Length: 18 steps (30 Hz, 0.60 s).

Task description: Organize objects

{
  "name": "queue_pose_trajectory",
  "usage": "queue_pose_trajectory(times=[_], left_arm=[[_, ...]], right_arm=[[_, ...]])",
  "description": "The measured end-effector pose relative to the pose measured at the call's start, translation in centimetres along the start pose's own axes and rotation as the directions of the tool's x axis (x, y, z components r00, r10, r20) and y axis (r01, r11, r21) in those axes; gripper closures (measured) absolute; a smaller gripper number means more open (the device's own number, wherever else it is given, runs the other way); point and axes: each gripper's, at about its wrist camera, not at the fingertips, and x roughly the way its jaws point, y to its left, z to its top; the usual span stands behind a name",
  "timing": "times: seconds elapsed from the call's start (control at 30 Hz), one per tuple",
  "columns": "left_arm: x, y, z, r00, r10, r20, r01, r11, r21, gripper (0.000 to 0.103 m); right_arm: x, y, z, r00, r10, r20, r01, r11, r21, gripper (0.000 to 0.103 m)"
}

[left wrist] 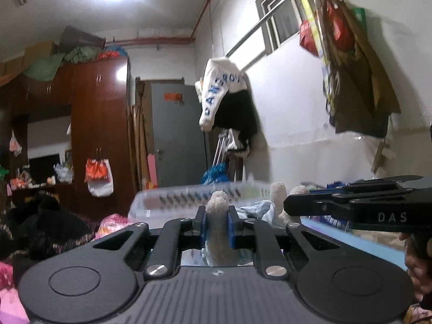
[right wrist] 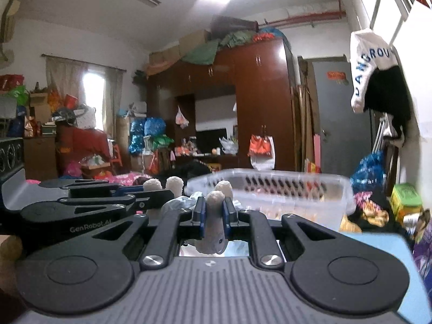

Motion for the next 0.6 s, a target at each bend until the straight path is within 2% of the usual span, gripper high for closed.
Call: queue_pose_trajectory(times=[0.17, 0.27, 0.43, 0.6], left_arm=[[1.4, 0.0, 3.9, 0.999, 0.003, 0.034, -0.003, 1.0, 0.025, 0.085], [3.6, 0.2, 5.9, 0.999, 0.021, 0.031, -0.023, 0.999, 0.04, 0.085], [9.7, 0.9, 7.6, 0.998, 0.05, -0.045, -0.047, 0.997, 0.061, 0.085], [15.6, 2.3, 7.2, 0.987, 0.072, -0.143, -0.066, 0.997, 0.047, 0.085]], right_arm=[[1.2, -0.5, 3.7, 1.0, -0.017, 0.023, 0.018, 0.999, -0.045, 0.088], [3.6, -1.4, 5.6, 0.999, -0.052, 0.005, 0.053, 0.996, -0.066, 0.089], [9.0, -4.0, 6.5, 0.993, -0.099, -0.057, 0.095, 0.992, -0.079, 0.088], [13.6, -7.1, 4.9, 0.981, -0.122, -0.152, 0.116, 0.992, -0.046, 0.088]])
